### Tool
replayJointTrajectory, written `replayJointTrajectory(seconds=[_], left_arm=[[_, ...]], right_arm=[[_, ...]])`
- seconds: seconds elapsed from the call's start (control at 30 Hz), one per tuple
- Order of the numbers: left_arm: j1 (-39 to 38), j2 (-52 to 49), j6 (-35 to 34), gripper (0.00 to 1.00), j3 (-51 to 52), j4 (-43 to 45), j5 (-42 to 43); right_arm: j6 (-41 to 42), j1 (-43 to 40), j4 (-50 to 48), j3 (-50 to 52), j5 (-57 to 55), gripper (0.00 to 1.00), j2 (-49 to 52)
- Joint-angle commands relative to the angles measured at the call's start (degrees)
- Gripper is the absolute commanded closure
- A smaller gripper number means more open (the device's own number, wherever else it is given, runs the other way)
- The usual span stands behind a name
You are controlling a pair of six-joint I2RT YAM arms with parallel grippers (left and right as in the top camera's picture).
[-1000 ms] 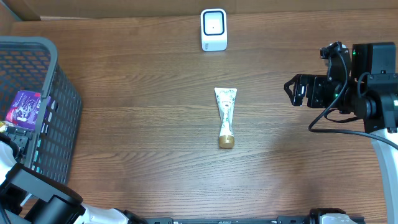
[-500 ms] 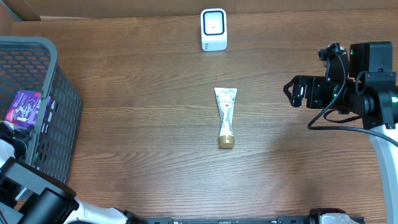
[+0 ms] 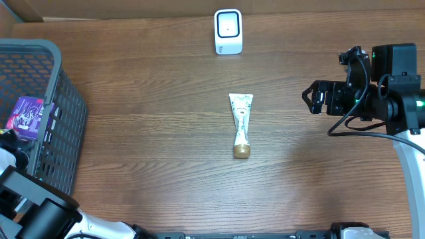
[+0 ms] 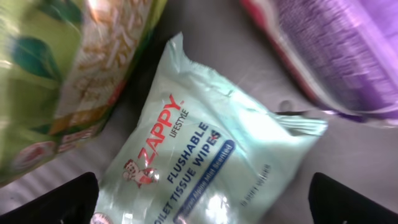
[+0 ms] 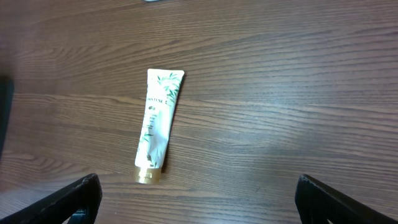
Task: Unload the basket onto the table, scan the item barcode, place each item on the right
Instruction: 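Return the left gripper to the basket and grasp the green wipes pack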
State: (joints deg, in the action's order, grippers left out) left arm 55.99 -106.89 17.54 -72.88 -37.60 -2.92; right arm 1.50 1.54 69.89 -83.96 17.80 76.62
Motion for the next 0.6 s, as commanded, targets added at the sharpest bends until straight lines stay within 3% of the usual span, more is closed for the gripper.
replayJointTrajectory(seconds=[0.0,0.13,0.2,0.33,0.4,0.57], left_arm=[[-0.1,-2.4,1.7,0.00,0.2,0.6,-2.3],[-0.1,-3.9,1.8,0.07,0.2,0.9,-2.6],[-0.1,-4.5,1.7,0.19,0.2,1.0,-3.1],[-0.2,-5.1,1.5,0.61,0.2,1.0,-3.0],[-0.2,-5.1,1.0,0.74,0.1,0.6,-3.0],[-0.4,-5.0,0.5,0.91,-0.1,-1.6,-2.3]], right_arm=[[-0.1,-0.3,0.0,-1.6,0.2,0.00,0.0],[0.0,-0.3,-0.1,-1.6,0.2,0.00,0.0],[0.0,-0.3,-0.1,-1.6,0.2,0.00,0.0],[0.0,-0.3,-0.2,-1.6,0.2,0.00,0.0],[0.0,-0.3,-0.2,-1.6,0.2,0.00,0.0],[0.0,-0.3,-0.2,-1.6,0.2,0.00,0.0]])
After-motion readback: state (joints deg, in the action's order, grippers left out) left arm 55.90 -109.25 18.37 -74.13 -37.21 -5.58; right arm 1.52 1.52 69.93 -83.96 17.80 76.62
